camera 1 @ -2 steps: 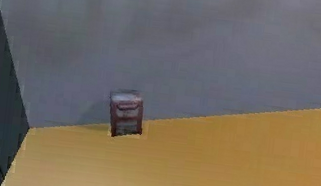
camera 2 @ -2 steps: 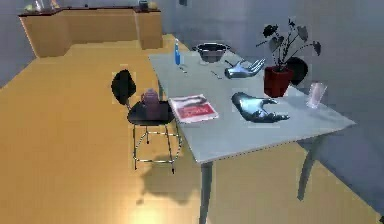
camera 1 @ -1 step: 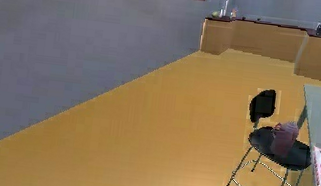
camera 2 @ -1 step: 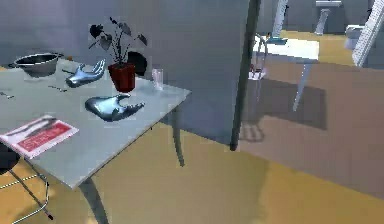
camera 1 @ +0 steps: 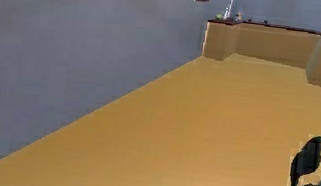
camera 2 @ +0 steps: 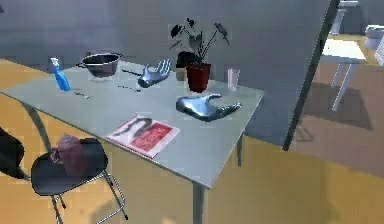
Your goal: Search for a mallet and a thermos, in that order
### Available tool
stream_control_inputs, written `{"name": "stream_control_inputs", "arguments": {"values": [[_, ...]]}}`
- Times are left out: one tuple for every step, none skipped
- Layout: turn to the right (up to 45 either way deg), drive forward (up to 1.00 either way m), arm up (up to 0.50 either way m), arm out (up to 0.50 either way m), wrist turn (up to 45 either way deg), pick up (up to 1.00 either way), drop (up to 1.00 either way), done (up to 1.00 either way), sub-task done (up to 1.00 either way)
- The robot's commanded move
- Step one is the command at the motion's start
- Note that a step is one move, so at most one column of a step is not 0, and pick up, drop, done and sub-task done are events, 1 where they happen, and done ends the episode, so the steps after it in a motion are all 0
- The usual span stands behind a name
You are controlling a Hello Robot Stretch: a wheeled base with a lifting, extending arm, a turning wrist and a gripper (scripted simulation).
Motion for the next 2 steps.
{"name": "stream_control_inputs", "arguments": {"values": [[45.0, 0.00, 0.00, 0.00, 0.0, 0.00, 0.00, 0.00, 0.00], [0.0, 0.00, 0.00, 0.00, 0.0, 0.00, 0.00, 1.00, 0.00]]}}
